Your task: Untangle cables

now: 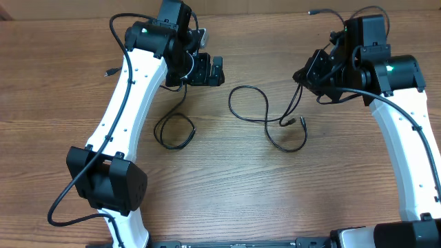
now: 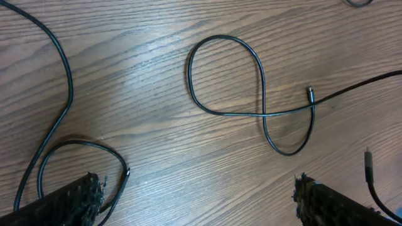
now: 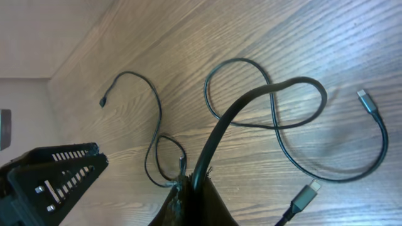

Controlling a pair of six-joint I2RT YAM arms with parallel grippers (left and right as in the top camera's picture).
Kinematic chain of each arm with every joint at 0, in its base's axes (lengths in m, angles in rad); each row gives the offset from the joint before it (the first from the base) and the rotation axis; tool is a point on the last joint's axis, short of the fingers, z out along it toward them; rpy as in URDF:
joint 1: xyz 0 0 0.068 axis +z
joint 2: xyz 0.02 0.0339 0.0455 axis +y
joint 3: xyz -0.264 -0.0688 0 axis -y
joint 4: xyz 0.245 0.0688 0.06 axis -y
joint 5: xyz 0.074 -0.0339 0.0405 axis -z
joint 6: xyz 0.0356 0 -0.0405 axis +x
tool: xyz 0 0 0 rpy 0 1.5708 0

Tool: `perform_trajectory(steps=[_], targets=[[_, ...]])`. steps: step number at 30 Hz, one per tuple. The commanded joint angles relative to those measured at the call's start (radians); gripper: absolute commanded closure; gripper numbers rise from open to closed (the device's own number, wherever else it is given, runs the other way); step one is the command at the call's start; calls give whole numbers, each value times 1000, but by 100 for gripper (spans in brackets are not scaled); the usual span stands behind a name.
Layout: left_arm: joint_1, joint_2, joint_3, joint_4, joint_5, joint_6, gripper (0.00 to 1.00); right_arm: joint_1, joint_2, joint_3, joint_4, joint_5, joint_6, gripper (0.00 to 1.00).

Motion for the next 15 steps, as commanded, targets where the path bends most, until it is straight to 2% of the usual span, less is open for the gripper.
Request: perform_trajectory(steps=[1,15], targets=[[-2,-7,24,1,-7,-10,0,1,0,-4,-8,15,-7,96],[-1,-7,24,1,-7,-10,1,1,0,-4,-20,-3,-7,96]])
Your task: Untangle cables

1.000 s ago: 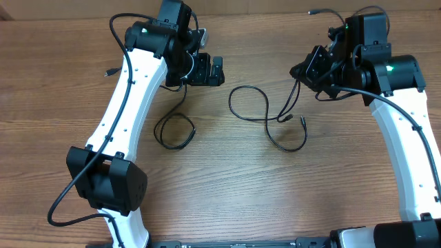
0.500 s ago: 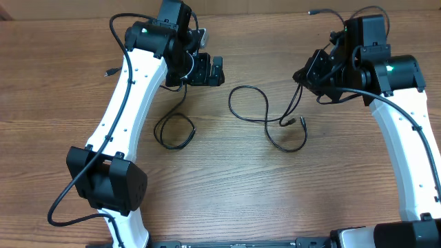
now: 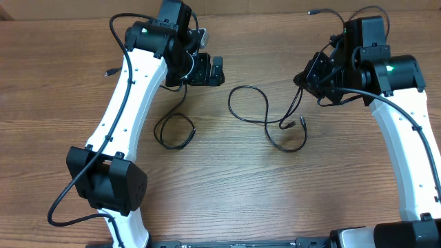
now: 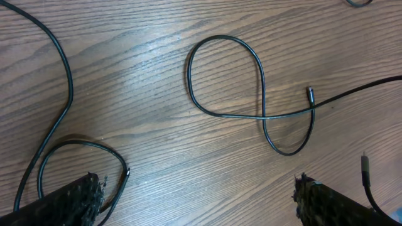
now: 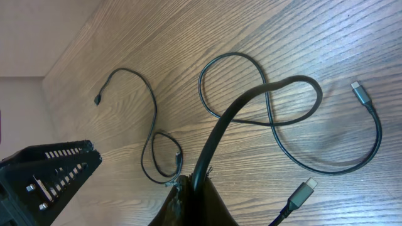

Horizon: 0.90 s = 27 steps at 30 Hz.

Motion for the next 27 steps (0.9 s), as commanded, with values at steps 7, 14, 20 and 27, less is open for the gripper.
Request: perform_trajectory(steps=[7,14,20,27], targets=[[-2,-7,24,1,-7,-10,0,1,0,-4,18,-7,-6,96],[-1,-7,24,1,-7,-10,1,1,0,-4,25,-8,-6,96],[-1,-7,24,1,-7,-10,1,1,0,-4,26,-8,-6,96],[-2,-7,24,1,-7,-10,1,1,0,-4,68,-8,-2,96]])
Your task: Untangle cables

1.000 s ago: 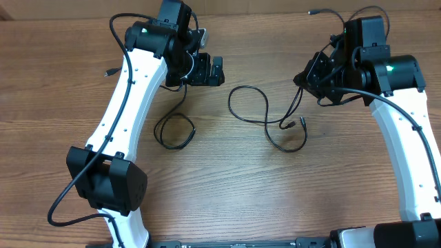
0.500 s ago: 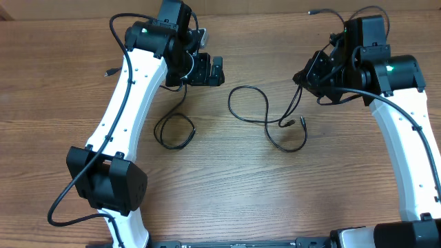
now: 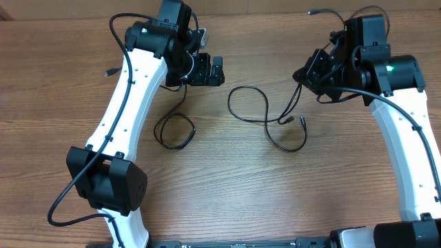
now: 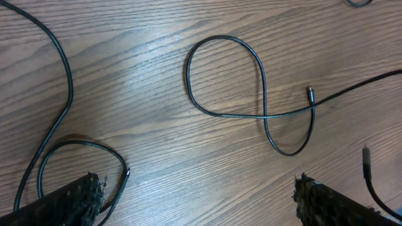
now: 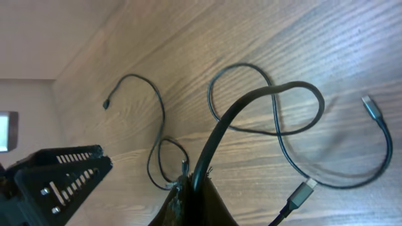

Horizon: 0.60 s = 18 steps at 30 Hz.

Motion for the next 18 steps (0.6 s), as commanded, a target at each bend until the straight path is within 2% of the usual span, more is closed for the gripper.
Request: perform_trajectory(steps=[1,13,18], targets=[[-2,-7,24,1,-7,-10,1,1,0,-4,28,-1,-3,96],[-2,-7,24,1,-7,-10,0,1,4,-4,37,3,-1,96],[-2,-7,24,1,-7,-10,0,1,17,-5,25,76,-4,96]])
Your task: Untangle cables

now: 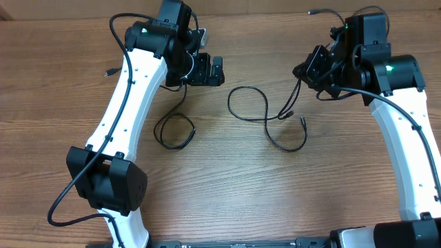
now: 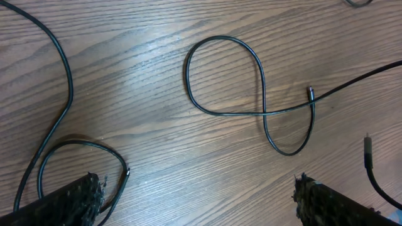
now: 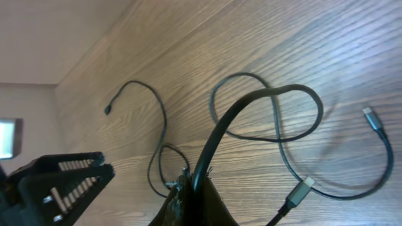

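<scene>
A thin black cable lies mid-table in a loop (image 1: 248,103) that crosses itself and runs on into a lower bend (image 1: 289,142); in the left wrist view the loop (image 2: 223,75) shows whole. My right gripper (image 1: 308,71) is shut on a black cable (image 3: 251,100) that rises from that crossing to its jaws (image 3: 196,188). A second black cable with a small coil (image 1: 173,131) lies left of centre. My left gripper (image 1: 207,71) hovers open above the table, with nothing between its fingers (image 2: 59,201).
Loose plugs lie on the wood: one silver-tipped (image 3: 375,119), another close to the right jaws (image 3: 301,188), and a small one at far left (image 1: 109,71). The table's far edge (image 3: 94,44) is close behind the right arm.
My right gripper, still shut on the cable, has shifted slightly toward the far edge, and the held stretch stands a little steeper. The left arm has not moved.
Throughout, my right gripper stayed shut on the black cable above the right end of the tangle, shifting only slightly between moments. The loop and the crossing kept nearly the same shape. My left gripper stayed open over the table's left middle.
</scene>
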Controlling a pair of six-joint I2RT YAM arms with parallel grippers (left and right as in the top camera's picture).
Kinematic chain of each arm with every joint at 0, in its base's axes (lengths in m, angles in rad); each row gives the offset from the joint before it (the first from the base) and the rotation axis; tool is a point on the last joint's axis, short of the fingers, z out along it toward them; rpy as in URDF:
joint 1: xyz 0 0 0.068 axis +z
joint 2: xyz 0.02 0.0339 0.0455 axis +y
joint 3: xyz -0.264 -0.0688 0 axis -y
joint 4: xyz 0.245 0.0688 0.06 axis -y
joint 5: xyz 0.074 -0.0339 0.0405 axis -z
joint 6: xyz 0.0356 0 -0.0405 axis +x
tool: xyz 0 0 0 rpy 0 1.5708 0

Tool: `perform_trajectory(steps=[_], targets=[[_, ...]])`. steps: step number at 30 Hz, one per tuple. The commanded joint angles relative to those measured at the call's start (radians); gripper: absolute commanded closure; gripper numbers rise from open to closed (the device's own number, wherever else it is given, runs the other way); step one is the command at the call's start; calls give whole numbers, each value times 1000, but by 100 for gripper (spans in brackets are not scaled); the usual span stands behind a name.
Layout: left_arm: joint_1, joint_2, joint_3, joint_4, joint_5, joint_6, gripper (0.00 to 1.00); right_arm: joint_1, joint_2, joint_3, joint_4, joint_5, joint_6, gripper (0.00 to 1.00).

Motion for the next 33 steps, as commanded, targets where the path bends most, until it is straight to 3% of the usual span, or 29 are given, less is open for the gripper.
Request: perform_trajectory(steps=[1,20,33], targets=[[-2,-7,24,1,-7,-10,0,1,17,-5,-8,80,-3,96],[-2,-7,24,1,-7,-10,0,-6,150,8,-88,259,-5,96],[-2,-7,24,1,-7,-10,0,-225,106,289,-142,573,-35,96]])
